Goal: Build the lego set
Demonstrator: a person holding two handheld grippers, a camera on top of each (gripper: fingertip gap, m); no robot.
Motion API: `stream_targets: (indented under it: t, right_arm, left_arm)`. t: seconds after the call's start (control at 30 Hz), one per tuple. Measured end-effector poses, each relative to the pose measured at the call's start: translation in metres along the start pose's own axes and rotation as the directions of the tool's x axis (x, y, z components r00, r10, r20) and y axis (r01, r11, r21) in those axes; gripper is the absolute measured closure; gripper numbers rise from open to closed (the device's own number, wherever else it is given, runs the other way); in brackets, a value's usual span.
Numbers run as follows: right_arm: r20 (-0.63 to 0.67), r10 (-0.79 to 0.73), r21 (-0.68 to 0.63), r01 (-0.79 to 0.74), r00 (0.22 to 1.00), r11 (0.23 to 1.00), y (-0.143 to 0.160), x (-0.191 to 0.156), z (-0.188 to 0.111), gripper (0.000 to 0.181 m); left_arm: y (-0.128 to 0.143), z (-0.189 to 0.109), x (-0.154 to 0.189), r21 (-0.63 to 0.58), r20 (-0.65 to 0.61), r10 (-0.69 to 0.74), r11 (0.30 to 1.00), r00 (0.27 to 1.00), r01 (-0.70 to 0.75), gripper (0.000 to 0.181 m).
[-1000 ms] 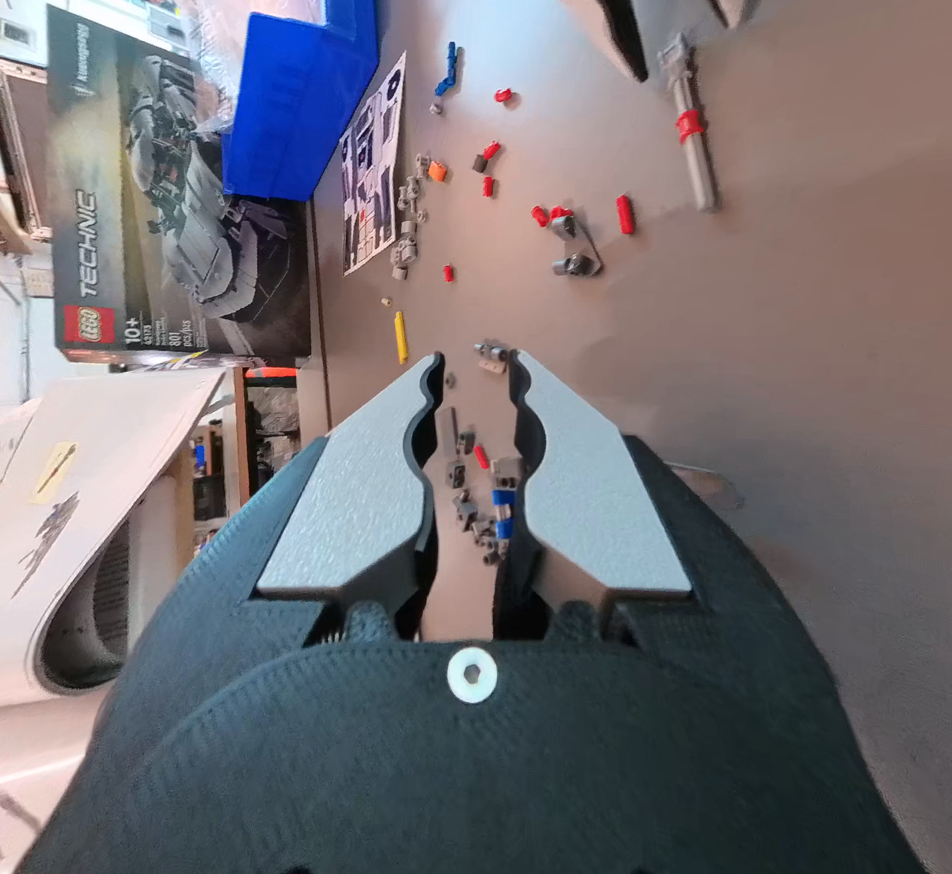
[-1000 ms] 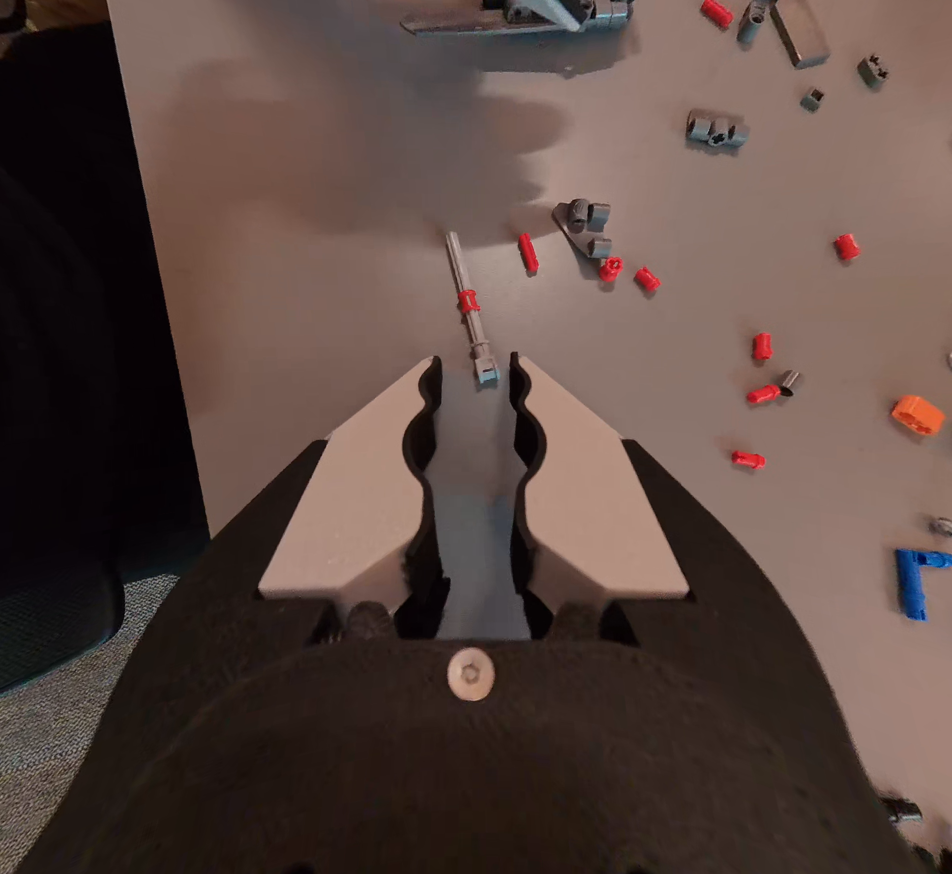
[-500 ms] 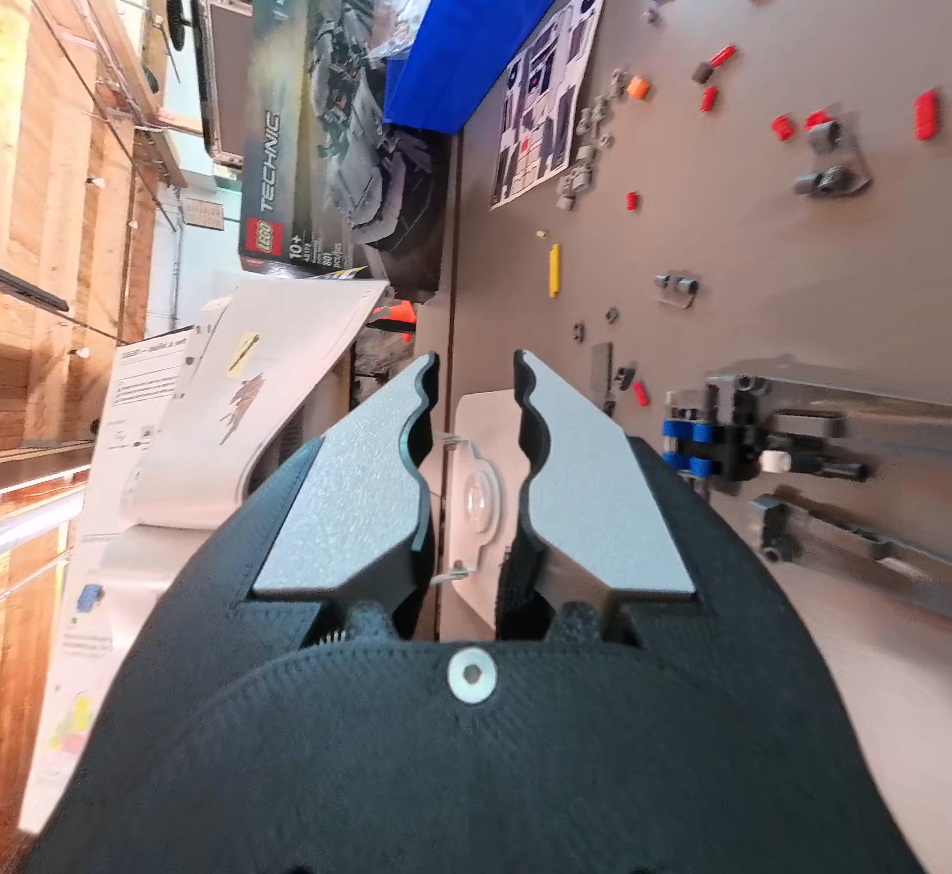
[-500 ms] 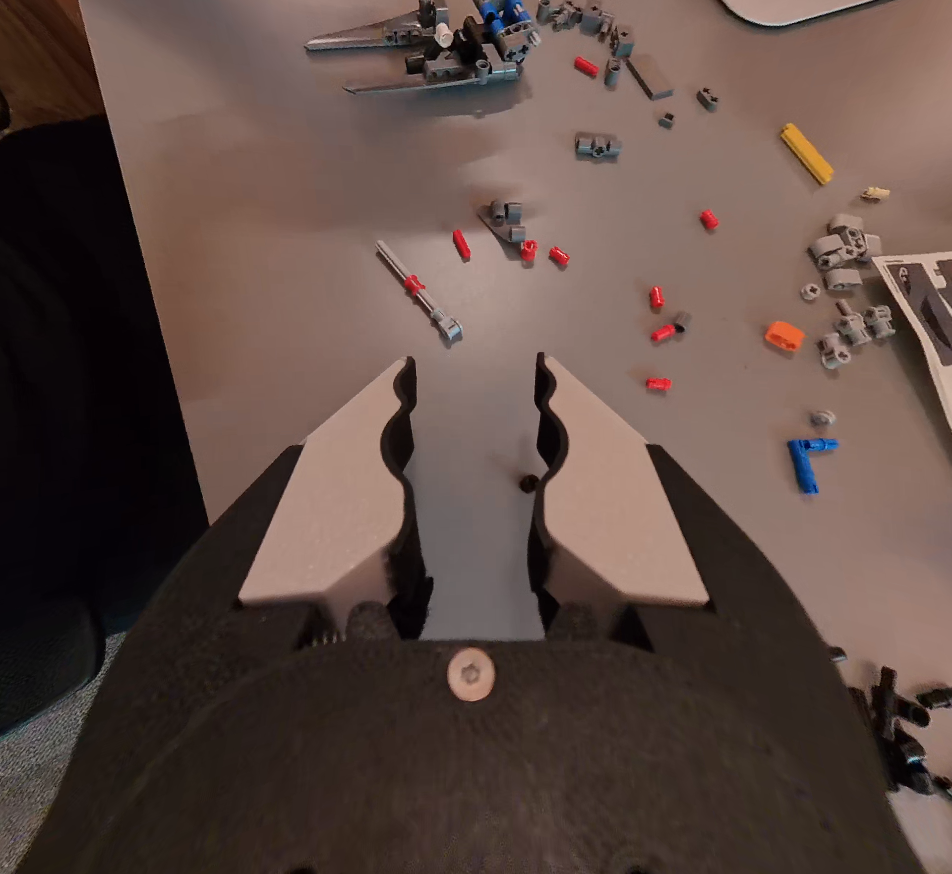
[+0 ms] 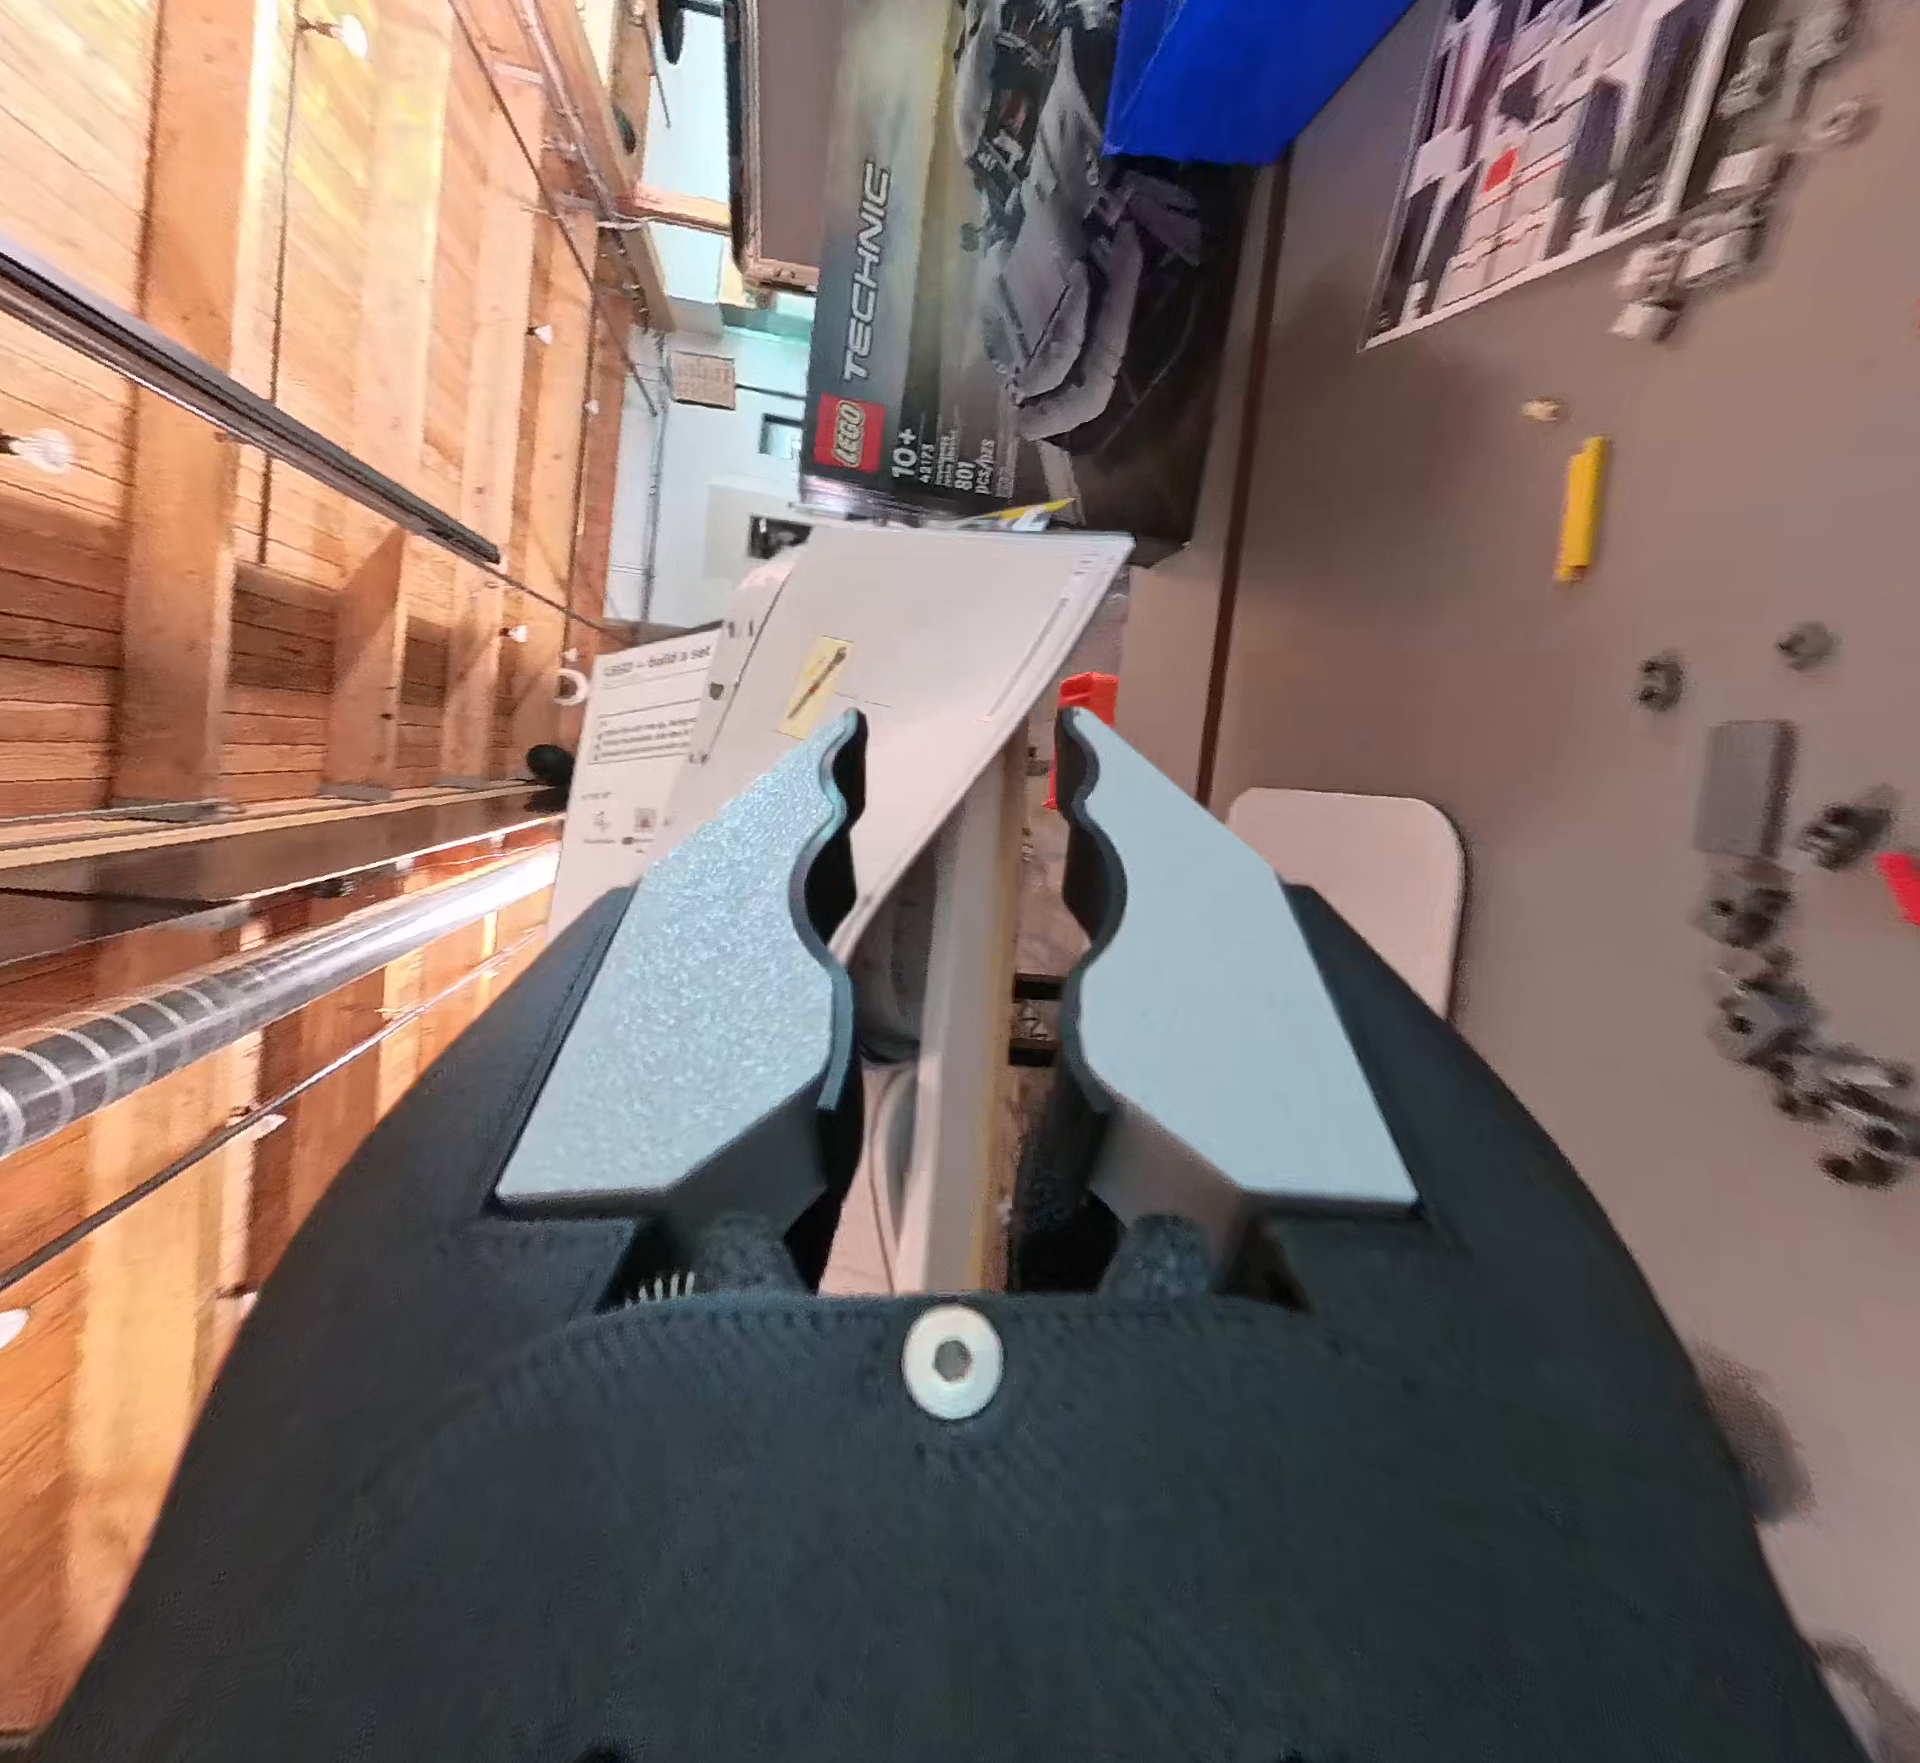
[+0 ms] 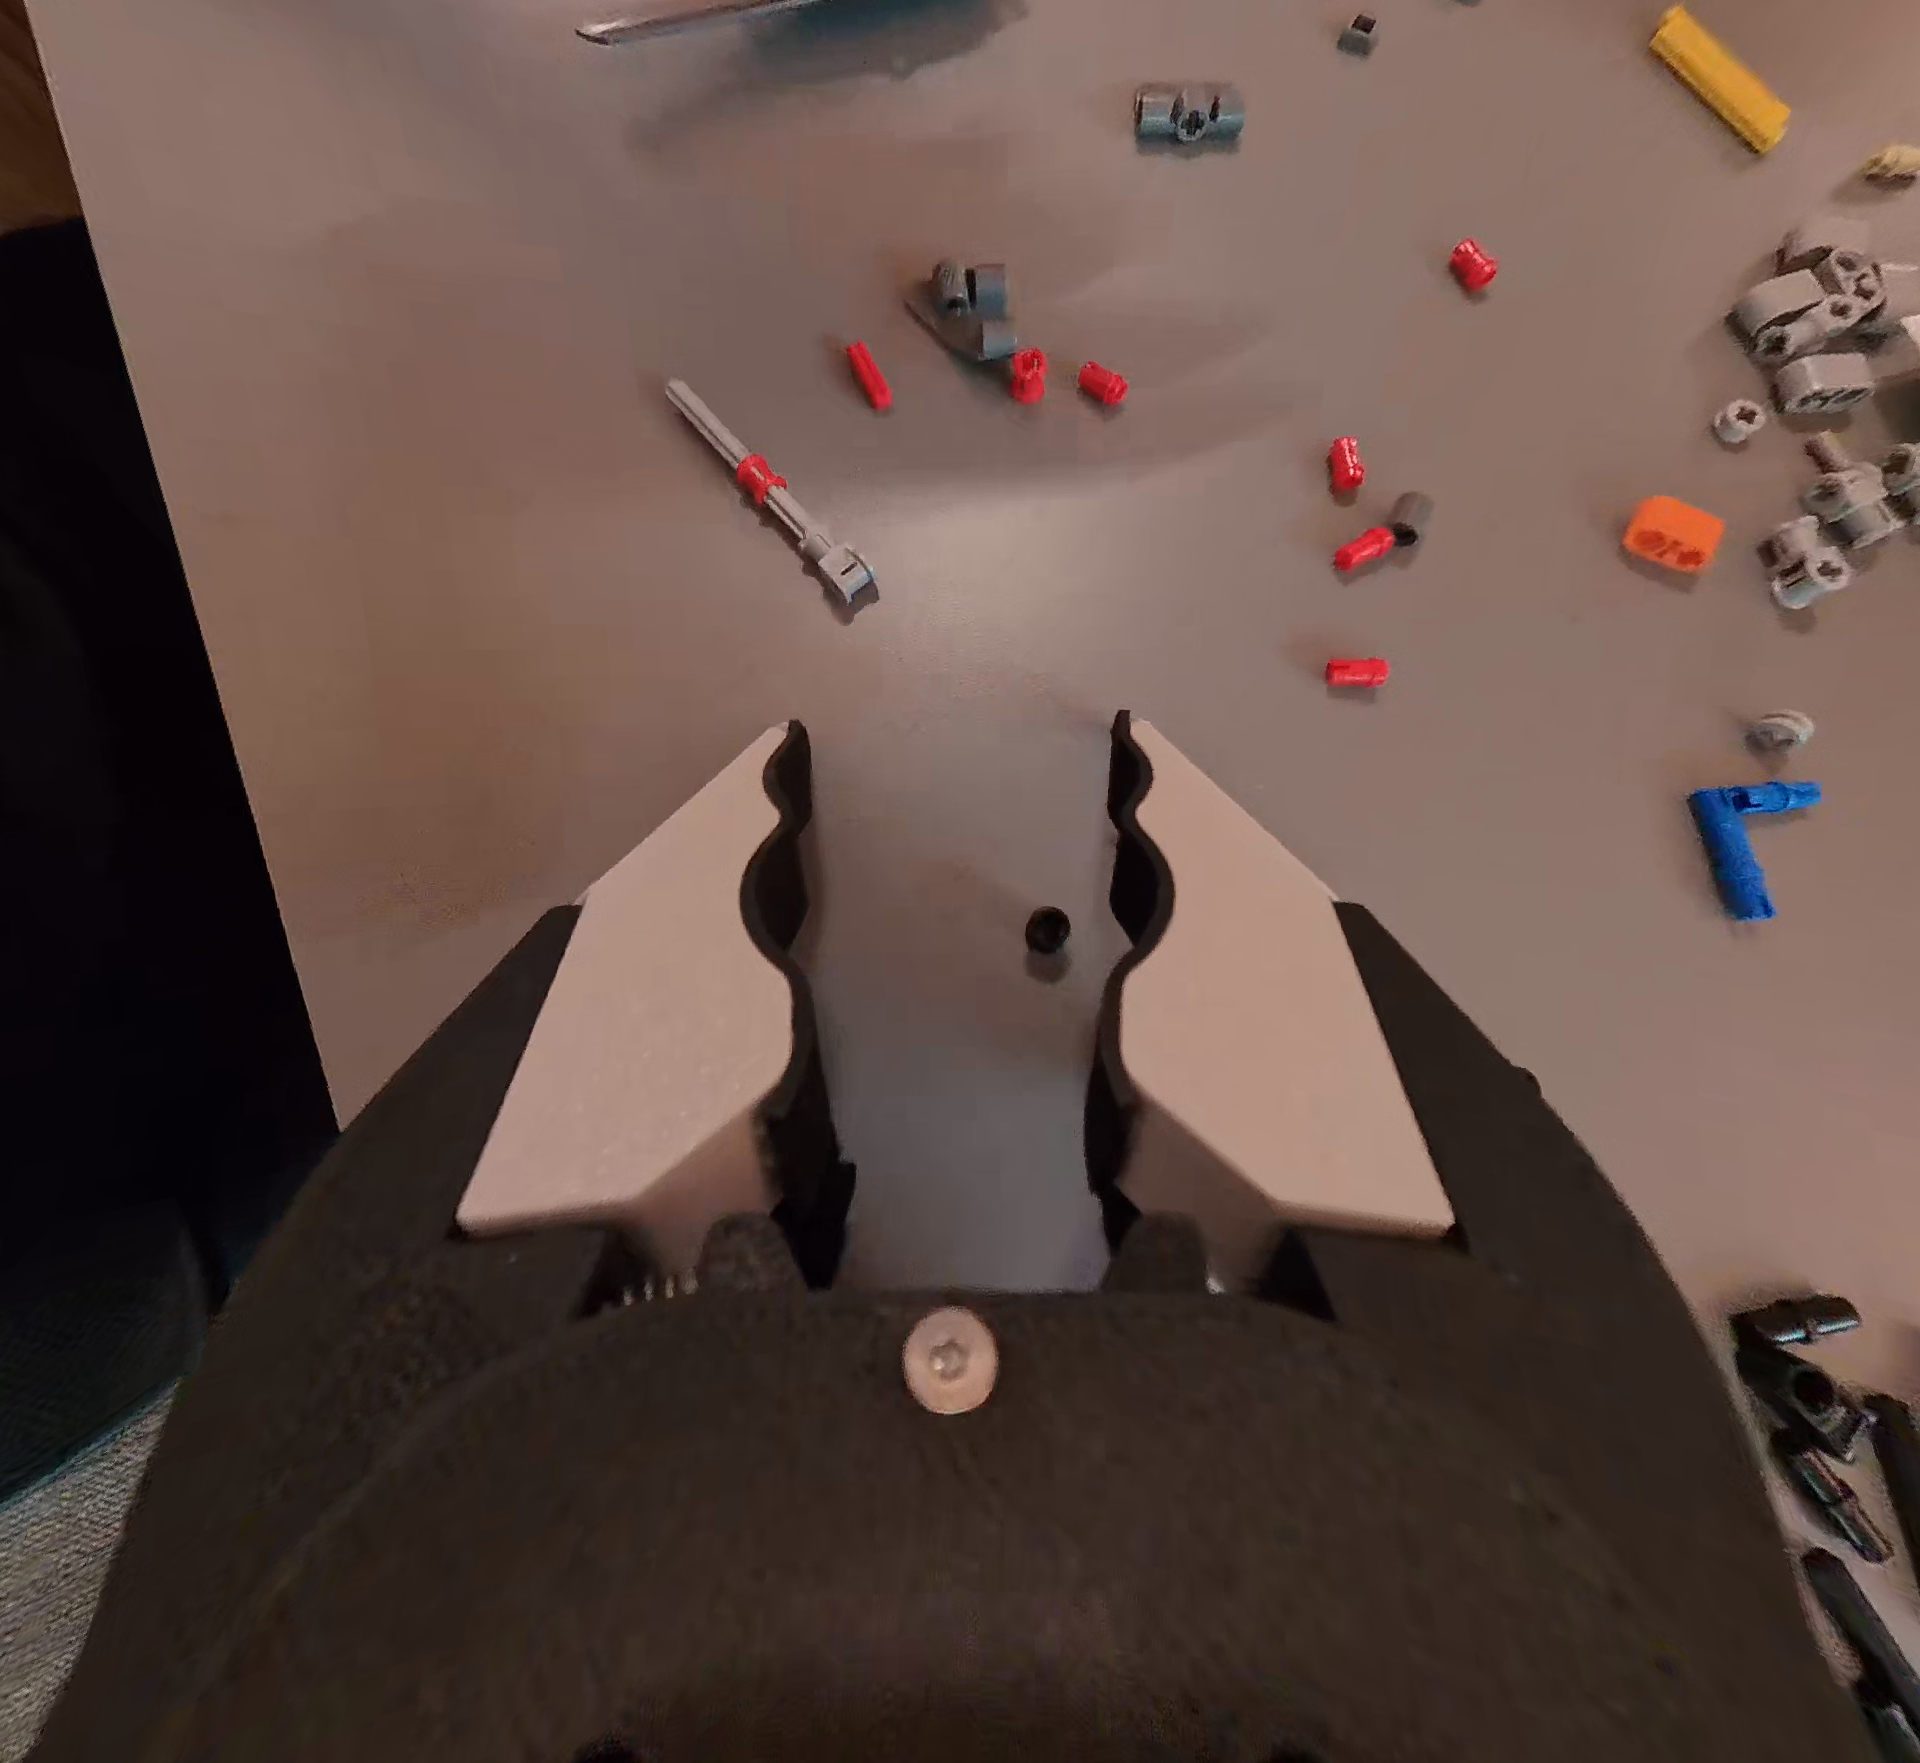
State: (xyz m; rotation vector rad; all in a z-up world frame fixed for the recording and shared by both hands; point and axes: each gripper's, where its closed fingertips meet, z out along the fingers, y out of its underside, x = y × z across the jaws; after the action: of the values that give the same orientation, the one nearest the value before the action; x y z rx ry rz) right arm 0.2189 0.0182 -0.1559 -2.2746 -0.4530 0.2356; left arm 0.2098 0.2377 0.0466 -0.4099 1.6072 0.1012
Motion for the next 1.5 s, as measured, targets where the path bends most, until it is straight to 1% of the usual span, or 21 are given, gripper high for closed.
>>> stream_targets:
  t: [0.07,0.2,0.33,0.4,0.47,0.57,0.63,0.8,0.97,1.13,1.27,1.33,1.4,1.47,1.5]
  right_arm:
    - [0.003,0.008,0.001,-0.008,1.0,1.0,0.0,0.001,0.0,0.125]
    - [-0.004,0.008,0.0,-0.008,1.0,1.0,0.0,0.002,0.0,0.126]
    - [-0.002,0.013,0.001,-0.013,1.0,1.0,0.0,0.002,0.0,0.126]
    - [-0.002,0.012,0.001,-0.012,1.0,1.0,0.0,0.002,0.0,0.126]
    - [-0.002,0.012,0.001,-0.012,1.0,1.0,0.0,0.002,0.0,0.126]
    - [0.002,0.017,0.002,-0.017,1.0,1.0,0.0,0.002,0.0,0.126]
    - [0.006,0.02,0.002,-0.02,1.0,1.0,0.0,0.002,0.0,0.126]
    - [0.011,0.024,0.003,-0.024,1.0,1.0,0.0,0.002,0.0,0.126]
    - [0.006,0.02,0.002,-0.02,1.0,1.0,0.0,0.002,0.0,0.126]
    - [0.01,0.021,0.003,-0.021,1.0,1.0,0.0,0.002,0.0,0.126]
    - [0.011,0.002,0.0,-0.002,1.0,1.0,0.0,0.0,0.0,0.122]
    - [0.009,-0.006,0.007,0.006,1.0,1.0,-0.001,-0.001,-0.001,0.118]
    - [-0.002,-0.016,0.052,0.016,1.0,0.998,-0.007,0.0,-0.006,0.115]
    - [-0.037,-0.033,0.11,0.037,0.999,0.993,-0.021,0.004,-0.015,0.115]
    - [-0.07,-0.053,0.136,0.062,0.996,0.989,-0.033,0.008,-0.021,0.113]
  left_arm:
    - [0.002,0.018,-0.007,-0.029,0.037,0.029,0.999,0.999,-0.028,0.148]
    - [0.014,0.057,-0.012,-0.083,0.03,0.019,0.996,0.999,-0.017,0.148]
    - [0.038,0.089,-0.014,-0.186,0.047,0.11,0.978,0.993,-0.099,0.151]
    - [0.05,0.099,-0.012,-0.216,0.022,0.099,0.972,0.995,-0.092,0.155]
    - [0.065,0.105,-0.009,-0.26,-0.005,0.084,0.962,0.996,-0.083,0.164]
    - [0.081,0.108,-0.003,-0.291,-0.029,0.027,0.956,0.999,-0.034,0.175]
    - [0.083,0.106,-0.007,-0.289,0.001,0.029,0.957,1.0,-0.027,0.181]
    - [0.085,0.106,-0.008,-0.274,0.013,0.006,0.962,1.0,-0.002,0.181]
    - [0.081,0.105,-0.02,-0.258,0.049,0.013,0.966,0.999,0.0,0.181]
    - [0.083,0.108,-0.021,-0.272,0.034,0.028,0.962,0.999,-0.018,0.181]
    - [0.076,0.102,-0.025,-0.231,0.056,0.022,0.973,0.998,-0.008,0.181]
    - [0.073,0.096,-0.029,-0.214,0.066,0.01,0.977,0.998,0.004,0.174]
    - [0.074,0.088,-0.035,-0.203,0.083,0.004,0.979,0.997,0.013,0.168]
    - [0.081,0.083,-0.039,-0.199,0.072,-0.046,0.978,0.996,0.06,0.162]
    - [0.086,0.081,-0.042,-0.196,0.078,-0.067,0.977,0.995,0.081,0.162]
